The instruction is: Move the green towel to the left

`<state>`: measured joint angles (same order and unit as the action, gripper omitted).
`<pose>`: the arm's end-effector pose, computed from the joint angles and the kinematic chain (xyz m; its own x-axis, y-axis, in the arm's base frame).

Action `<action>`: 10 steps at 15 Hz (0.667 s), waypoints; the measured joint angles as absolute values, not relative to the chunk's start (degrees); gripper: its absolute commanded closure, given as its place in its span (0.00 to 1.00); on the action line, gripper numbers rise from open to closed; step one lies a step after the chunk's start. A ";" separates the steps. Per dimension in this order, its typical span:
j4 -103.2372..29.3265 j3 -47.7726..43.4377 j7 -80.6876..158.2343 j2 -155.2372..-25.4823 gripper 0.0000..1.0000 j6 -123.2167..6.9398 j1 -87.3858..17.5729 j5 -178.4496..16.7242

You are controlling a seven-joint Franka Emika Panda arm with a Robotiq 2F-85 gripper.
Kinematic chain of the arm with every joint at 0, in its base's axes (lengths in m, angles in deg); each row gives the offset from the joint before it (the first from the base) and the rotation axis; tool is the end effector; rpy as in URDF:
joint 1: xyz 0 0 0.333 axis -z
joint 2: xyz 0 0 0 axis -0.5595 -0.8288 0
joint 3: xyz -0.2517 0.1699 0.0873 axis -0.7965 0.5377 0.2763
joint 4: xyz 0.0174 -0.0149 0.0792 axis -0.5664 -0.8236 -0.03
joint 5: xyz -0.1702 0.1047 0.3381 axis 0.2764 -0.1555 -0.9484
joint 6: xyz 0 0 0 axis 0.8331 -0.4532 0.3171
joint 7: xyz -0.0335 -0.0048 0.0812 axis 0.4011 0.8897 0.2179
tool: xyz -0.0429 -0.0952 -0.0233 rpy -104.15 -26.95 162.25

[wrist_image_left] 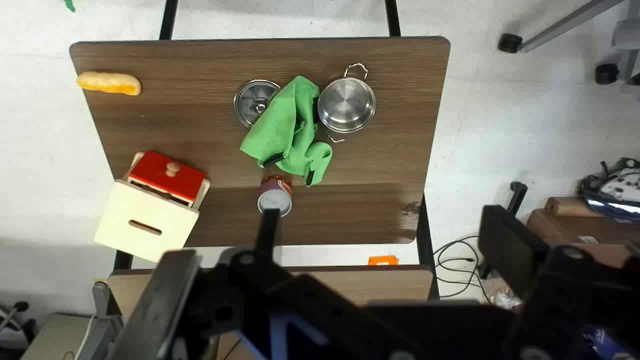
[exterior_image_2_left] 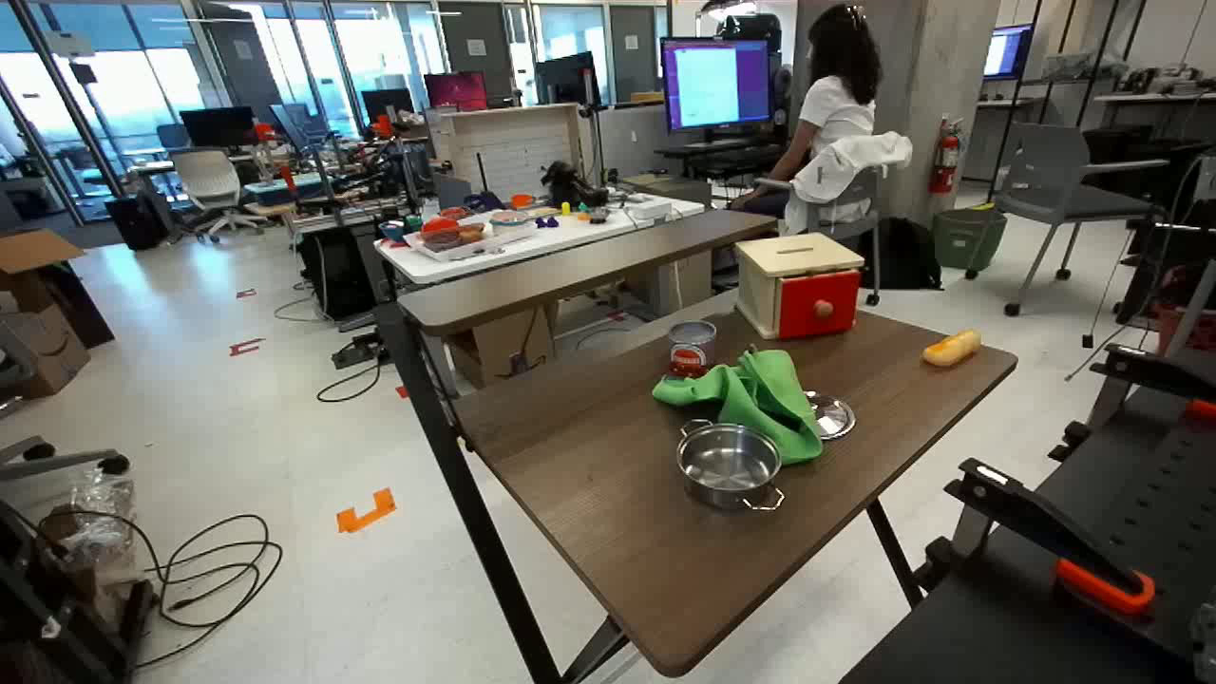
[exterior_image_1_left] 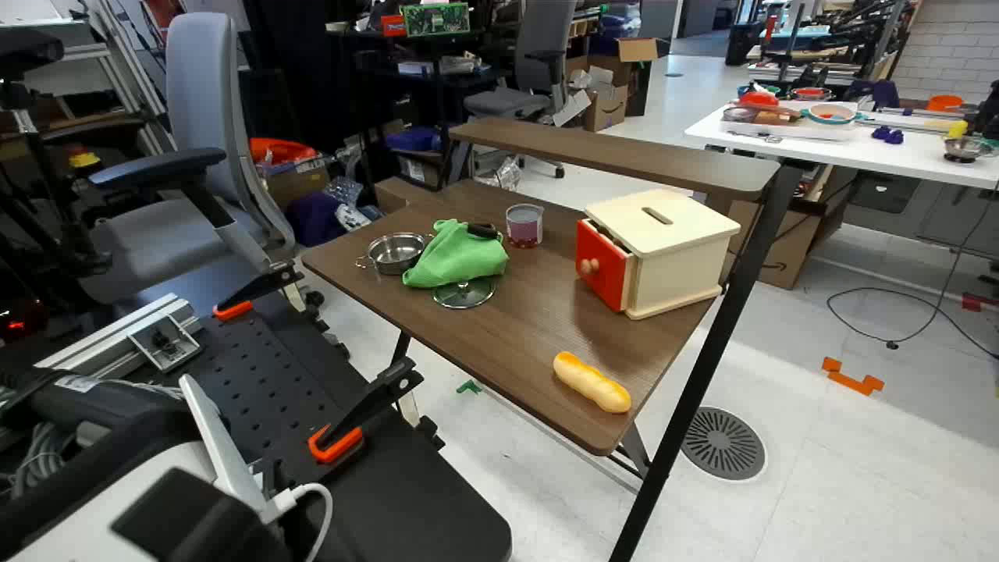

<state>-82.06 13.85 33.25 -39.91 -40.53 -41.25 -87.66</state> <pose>0.3704 0.1448 0.5418 0.9669 0.1121 0.2291 0.1124 -0.9936 0.0118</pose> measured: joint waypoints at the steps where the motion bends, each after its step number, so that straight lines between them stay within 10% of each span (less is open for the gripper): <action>1: -82.04 13.85 33.25 -39.88 0.00 -40.53 -41.25 -87.66; 10: -88.99 18.11 29.12 -43.89 0.00 -53.89 -41.33 -85.52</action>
